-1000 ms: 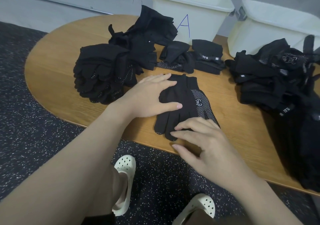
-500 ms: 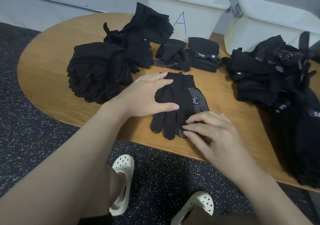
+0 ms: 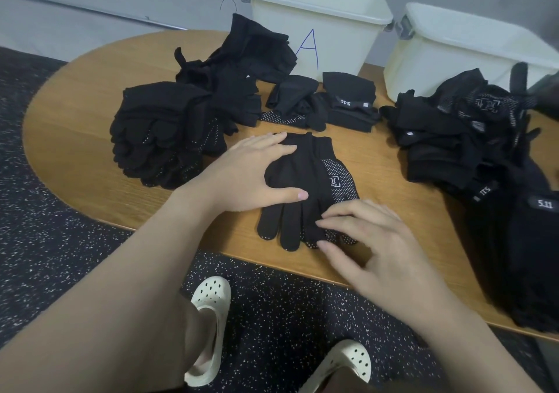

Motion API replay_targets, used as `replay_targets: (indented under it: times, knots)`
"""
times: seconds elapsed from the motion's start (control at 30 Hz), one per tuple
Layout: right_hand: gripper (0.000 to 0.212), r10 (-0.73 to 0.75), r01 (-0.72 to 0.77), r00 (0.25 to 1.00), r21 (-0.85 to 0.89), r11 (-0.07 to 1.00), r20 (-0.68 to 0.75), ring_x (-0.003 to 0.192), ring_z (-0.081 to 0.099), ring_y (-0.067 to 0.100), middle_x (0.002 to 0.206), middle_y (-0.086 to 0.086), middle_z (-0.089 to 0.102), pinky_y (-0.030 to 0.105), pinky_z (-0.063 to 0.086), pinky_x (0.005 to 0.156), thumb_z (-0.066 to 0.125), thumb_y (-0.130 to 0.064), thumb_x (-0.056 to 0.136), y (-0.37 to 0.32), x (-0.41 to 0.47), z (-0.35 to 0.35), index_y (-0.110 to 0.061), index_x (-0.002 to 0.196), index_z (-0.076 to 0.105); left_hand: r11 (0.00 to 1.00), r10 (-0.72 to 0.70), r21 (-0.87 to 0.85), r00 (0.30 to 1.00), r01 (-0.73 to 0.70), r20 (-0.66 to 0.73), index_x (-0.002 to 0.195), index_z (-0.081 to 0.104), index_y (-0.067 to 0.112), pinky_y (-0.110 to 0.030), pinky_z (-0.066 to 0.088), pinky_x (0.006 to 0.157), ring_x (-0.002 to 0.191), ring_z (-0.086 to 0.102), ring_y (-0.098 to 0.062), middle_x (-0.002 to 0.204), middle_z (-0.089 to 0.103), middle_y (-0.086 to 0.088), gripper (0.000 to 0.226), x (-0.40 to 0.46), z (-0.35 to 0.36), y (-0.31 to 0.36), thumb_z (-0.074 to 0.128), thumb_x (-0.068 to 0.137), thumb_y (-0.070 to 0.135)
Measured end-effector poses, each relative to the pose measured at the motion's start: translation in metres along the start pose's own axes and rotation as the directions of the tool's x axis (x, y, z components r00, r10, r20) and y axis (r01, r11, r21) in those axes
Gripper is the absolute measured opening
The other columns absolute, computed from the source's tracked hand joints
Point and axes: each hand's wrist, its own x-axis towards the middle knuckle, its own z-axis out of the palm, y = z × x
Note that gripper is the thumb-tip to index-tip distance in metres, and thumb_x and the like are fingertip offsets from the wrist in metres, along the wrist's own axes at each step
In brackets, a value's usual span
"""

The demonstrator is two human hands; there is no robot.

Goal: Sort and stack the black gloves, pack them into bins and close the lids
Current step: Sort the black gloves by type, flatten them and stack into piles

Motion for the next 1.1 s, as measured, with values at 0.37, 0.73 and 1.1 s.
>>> replay_targets:
  times: [0.37, 0.73, 1.1]
  knots:
    - [0.016, 0.04, -0.043, 0.999, -0.081, 0.996, -0.032, 0.098, 0.062, 0.007, 0.106, -0.014, 0.07, 0.04, 0.049, 0.09, 0.068, -0.029, 0.093, 0.013, 0.004, 0.002, -0.02, 0.1, 0.08, 1.0, -0.002, 0.02, 1.0, 0.002, 0.015, 0.16, 0.033, 0.033, -0.026, 0.002, 0.121, 0.157, 0.01, -0.008, 0.171, 0.015, 0.011, 0.097, 0.0, 0.0, 0.0, 0.061, 0.079, 0.078]
    - [0.012, -0.024, 0.021, 0.999, -0.063, 0.998, -0.038, 0.096, 0.061, 0.006, 0.099, -0.015, 0.068, 0.034, 0.047, 0.088, 0.069, -0.028, 0.095, 0.006, 0.004, 0.004, -0.02, 0.092, 0.077, 0.996, -0.014, 0.089, 0.999, 0.017, -0.032, 0.156, 0.035, 0.046, -0.043, 0.014, 0.126, 0.156, 0.019, -0.023, 0.169, 0.026, 0.0, 0.089, 0.009, 0.012, 0.005, 0.028, 0.078, 0.09]
    - [0.009, -0.046, 0.038, 0.992, -0.07, 0.997, -0.121, 0.093, 0.063, 0.008, 0.098, -0.012, 0.071, 0.034, 0.048, 0.083, 0.071, -0.023, 0.095, 0.001, 0.003, -0.002, -0.016, 0.091, 0.076, 0.987, -0.01, 0.161, 1.0, 0.009, 0.003, 0.157, 0.029, 0.05, -0.049, 0.01, 0.128, 0.159, 0.011, -0.028, 0.171, 0.018, -0.002, 0.094, 0.012, 0.016, 0.006, 0.017, 0.074, 0.092]
